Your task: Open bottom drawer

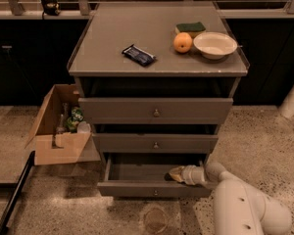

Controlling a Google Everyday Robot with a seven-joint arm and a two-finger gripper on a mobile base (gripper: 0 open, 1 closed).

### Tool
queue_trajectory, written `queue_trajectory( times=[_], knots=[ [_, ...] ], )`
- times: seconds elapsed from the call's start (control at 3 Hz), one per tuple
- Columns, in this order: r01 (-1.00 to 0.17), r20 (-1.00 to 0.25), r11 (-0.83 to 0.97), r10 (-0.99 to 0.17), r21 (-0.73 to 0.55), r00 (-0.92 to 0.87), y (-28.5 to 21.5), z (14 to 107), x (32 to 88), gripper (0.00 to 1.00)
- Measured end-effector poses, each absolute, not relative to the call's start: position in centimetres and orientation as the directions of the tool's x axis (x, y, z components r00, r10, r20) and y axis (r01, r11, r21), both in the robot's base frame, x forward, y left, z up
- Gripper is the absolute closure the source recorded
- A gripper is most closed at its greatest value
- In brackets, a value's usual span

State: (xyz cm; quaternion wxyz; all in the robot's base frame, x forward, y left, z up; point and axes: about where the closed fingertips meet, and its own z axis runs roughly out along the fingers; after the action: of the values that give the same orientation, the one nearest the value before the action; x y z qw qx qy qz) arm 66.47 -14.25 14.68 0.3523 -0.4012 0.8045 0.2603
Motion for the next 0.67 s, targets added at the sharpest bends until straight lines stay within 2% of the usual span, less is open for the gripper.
queue_trajectory(
  times=[0.33,0.67],
  knots=[
    [-0.828,-0.763,0.549,-0.483,0.117,-0.428,-16.03,15.04,62.92,1.00],
    [-0.827,-0.762,0.549,-0.483,0.121,-0.432,-16.13,15.13,62.35,1.00]
  ],
)
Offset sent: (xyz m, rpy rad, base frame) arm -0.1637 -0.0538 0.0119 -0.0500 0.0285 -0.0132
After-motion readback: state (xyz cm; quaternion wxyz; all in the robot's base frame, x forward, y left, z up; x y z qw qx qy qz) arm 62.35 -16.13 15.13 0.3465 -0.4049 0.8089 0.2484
